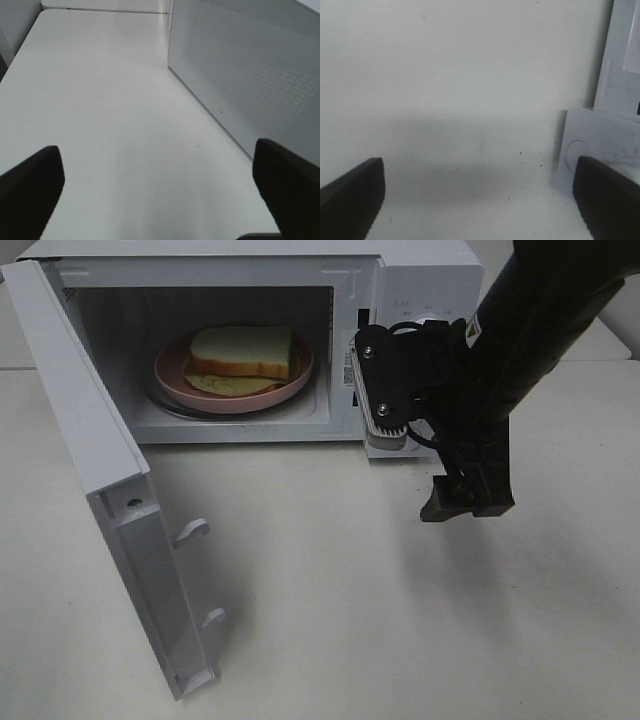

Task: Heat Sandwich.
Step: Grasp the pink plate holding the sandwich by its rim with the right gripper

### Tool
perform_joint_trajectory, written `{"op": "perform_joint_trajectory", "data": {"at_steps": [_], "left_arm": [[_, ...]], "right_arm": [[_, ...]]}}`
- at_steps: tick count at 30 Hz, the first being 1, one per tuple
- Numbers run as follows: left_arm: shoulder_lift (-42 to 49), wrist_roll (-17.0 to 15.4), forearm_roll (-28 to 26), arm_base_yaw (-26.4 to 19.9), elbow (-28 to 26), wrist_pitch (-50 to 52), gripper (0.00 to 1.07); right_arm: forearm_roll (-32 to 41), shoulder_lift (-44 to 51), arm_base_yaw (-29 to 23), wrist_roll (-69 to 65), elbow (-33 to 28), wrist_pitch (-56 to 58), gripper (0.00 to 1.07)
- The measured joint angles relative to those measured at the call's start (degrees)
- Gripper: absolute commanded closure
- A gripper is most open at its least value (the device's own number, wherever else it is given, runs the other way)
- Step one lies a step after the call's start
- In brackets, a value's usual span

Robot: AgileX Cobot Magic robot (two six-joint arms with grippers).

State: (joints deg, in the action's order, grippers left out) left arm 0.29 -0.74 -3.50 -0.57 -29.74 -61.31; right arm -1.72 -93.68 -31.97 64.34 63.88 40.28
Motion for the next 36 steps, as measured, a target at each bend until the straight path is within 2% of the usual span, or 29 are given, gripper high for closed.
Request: {"op": "perform_joint_trajectory", "data": {"at_steps": [22, 36], "left_arm": [[0.00, 0.00, 0.00, 0.00, 0.00, 0.00, 0.09], [0.00, 0.00, 0.00, 0.00, 0.00, 0.00, 0.09]], "right_arm": [[-2.52, -12.55, -3.21, 2.69, 16.44, -1.83, 0.15], [-2.52, -22.12, -5.04, 2.81, 26.18, -6.93, 0.18]]}}
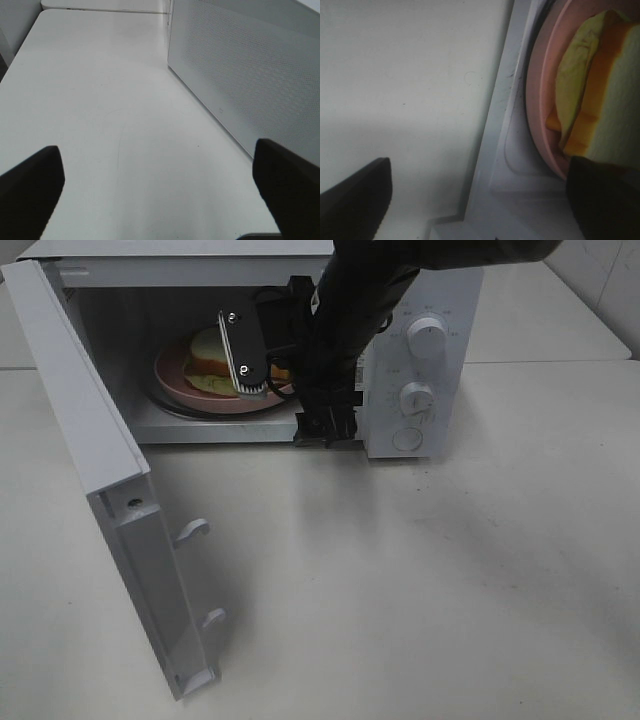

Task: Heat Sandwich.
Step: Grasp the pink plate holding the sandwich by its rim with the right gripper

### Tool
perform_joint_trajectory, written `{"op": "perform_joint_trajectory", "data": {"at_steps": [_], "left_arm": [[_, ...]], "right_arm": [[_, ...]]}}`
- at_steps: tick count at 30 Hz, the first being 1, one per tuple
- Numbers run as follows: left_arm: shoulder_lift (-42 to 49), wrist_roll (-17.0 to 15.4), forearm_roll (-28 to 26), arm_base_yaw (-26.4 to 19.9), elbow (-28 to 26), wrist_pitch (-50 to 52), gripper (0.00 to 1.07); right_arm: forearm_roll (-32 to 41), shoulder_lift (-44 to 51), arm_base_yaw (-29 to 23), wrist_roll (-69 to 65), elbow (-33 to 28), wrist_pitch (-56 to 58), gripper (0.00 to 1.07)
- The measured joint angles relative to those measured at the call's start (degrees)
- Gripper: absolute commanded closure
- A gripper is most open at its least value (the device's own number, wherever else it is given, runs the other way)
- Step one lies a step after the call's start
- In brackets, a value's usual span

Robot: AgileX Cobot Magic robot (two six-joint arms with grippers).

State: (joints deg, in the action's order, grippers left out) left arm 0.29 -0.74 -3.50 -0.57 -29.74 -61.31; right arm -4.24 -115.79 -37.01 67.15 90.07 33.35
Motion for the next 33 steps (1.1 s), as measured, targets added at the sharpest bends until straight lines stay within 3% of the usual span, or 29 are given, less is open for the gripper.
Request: {"op": "perform_joint_trajectory", "data": {"at_steps": [33], "left_arm": [[0.00, 0.00, 0.00, 0.00, 0.00, 0.00, 0.09]], "right_arm": [[1.26, -21.54, 0.52, -1.60, 22.57, -2.81, 0.25]]}}
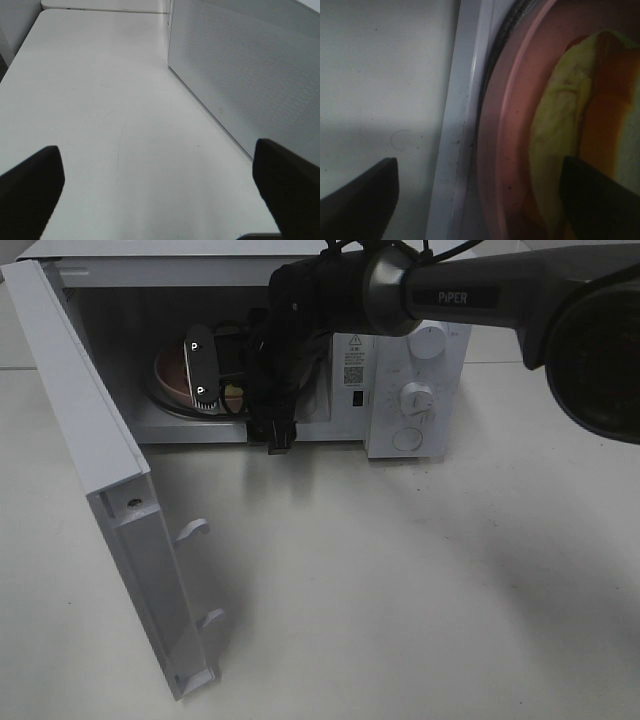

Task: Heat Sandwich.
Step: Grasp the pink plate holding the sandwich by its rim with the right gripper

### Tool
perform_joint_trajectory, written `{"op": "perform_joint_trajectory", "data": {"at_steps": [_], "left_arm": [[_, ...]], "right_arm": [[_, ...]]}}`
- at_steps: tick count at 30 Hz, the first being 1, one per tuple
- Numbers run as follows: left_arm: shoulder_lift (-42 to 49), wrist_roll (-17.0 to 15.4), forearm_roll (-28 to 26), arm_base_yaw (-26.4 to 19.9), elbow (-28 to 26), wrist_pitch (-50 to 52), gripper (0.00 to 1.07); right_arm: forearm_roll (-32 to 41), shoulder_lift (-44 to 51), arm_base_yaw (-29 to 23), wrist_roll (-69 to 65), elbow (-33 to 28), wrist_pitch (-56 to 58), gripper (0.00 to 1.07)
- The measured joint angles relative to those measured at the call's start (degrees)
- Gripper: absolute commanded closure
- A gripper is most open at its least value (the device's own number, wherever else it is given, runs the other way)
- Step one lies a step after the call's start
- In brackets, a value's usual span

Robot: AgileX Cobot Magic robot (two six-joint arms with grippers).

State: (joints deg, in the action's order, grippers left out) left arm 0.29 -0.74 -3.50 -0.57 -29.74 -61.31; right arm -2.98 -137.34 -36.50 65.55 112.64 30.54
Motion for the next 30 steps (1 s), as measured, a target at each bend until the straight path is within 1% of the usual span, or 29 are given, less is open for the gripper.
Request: {"op": "perform_joint_trajectory", "data": {"at_steps": [7, 8, 10, 11, 12, 14, 15, 16, 17, 30], "left_arm": [[0.00, 0.00, 0.00, 0.00, 0.00, 0.00, 0.09], [0.00, 0.00, 0.00, 0.00, 0.00, 0.00, 0.09], [0.00, 0.00, 0.00, 0.00, 0.00, 0.00, 0.09], [0.00, 0.00, 0.00, 0.00, 0.00, 0.00, 0.09], [0.00, 0.00, 0.00, 0.00, 0.00, 0.00, 0.09], [0.00, 0.00, 0.00, 0.00, 0.00, 0.00, 0.09], [0.00, 0.00, 0.00, 0.00, 0.00, 0.00, 0.09], [0.00, 0.00, 0.00, 0.00, 0.00, 0.00, 0.09], [0.00, 0.00, 0.00, 0.00, 0.00, 0.00, 0.09], [0.00, 0.00, 0.00, 0.00, 0.00, 0.00, 0.09]], "right_arm": [[0.92, -0.92, 0.23, 0.00, 0.11, 0.11, 0.28], [0.97, -0.92, 0.29, -0.06, 0.17, 0.11, 0.30], [1.26, -0.92, 0.34, -0.40, 0.17, 0.11, 0.42], [1.26, -0.92, 0.34, -0.40, 0.17, 0.11, 0.42], [1.32, -0.92, 0.34, -1.03, 0.17, 0.23, 0.59], [1.32, -0.92, 0.34, -1.89, 0.23, 0.74, 0.80], [1.26, -0.92, 0.34, -2.69, 0.34, 1.03, 1.03], [1.26, -0.92, 0.34, -2.69, 0.34, 1.03, 1.03], [1.26, -0.74, 0.34, -3.21, 0.46, 1.09, 1.07], [1.09, -0.06, 0.23, -3.27, 0.52, 3.67, 1.07]]}}
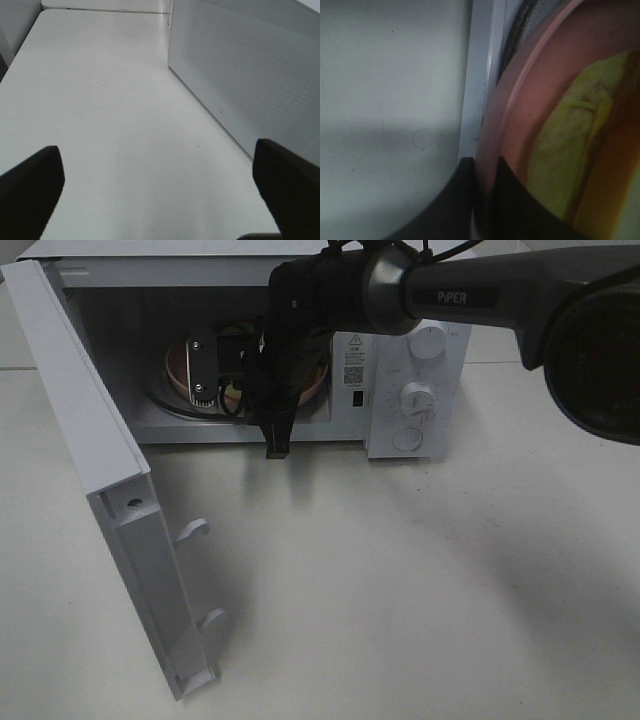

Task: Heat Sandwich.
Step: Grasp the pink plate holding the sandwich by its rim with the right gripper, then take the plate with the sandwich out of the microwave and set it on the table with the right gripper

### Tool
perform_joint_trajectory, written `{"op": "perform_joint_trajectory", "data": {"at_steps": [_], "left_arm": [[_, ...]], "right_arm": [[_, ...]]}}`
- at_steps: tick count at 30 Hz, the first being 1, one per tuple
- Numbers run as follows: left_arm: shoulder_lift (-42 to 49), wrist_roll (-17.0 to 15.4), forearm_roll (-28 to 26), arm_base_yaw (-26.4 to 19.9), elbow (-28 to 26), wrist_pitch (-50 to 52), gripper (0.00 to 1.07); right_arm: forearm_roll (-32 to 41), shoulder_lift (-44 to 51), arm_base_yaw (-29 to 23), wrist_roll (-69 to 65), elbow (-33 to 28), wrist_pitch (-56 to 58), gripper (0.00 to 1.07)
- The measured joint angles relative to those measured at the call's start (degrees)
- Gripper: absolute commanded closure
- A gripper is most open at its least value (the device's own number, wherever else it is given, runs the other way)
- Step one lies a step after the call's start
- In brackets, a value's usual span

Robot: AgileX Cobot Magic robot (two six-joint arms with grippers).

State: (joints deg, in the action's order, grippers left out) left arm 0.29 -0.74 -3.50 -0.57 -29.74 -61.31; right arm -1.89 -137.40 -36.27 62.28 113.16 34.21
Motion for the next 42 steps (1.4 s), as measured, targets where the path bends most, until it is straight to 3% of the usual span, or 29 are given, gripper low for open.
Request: {"op": "perform_joint_trajectory", "data": {"at_steps": [28, 42], "left_arm": [[0.00, 0.00, 0.00, 0.00, 0.00, 0.00, 0.09], [0.00, 0.00, 0.00, 0.00, 0.00, 0.00, 0.09]], "right_arm": [[1.89, 3.95, -0.23, 3.32, -0.57, 6.88, 1.07], [3.38, 13.24, -0.23, 14.90, -17.25, -2.52, 1.07]]}}
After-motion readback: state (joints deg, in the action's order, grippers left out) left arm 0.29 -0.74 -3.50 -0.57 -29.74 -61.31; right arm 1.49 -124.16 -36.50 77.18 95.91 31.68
